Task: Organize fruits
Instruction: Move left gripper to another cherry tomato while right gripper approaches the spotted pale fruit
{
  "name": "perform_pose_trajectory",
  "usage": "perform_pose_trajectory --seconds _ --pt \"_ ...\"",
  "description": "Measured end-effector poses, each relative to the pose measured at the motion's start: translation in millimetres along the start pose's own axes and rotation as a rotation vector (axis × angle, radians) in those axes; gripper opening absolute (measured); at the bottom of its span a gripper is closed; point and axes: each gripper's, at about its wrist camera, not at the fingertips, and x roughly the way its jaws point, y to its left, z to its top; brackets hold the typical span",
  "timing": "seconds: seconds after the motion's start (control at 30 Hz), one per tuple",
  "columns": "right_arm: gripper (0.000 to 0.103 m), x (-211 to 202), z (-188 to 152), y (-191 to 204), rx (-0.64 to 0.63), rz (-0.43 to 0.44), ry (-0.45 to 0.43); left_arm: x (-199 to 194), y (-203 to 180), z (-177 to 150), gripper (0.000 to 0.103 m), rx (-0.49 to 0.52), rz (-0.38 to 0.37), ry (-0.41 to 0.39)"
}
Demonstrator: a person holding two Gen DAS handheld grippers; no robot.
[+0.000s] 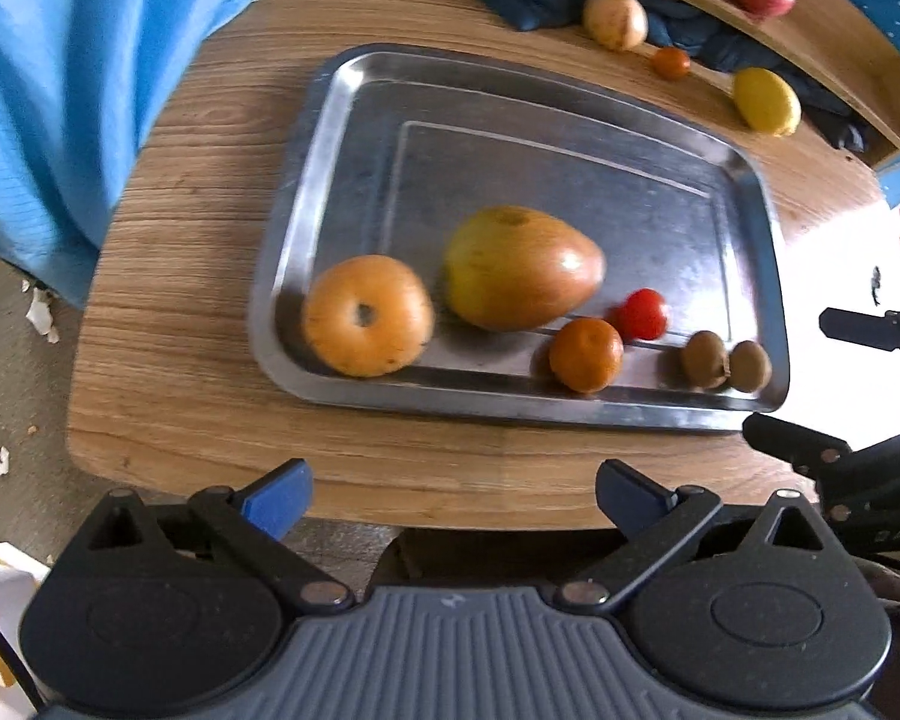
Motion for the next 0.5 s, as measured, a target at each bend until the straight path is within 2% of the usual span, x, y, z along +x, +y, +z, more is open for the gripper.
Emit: perform_pose_trajectory --seconds 0.5 --pt "0.099 10 31 5 -0.021 0.012 -0.015 -3 16 24 0.102 -0.005 0.027 -0.014"
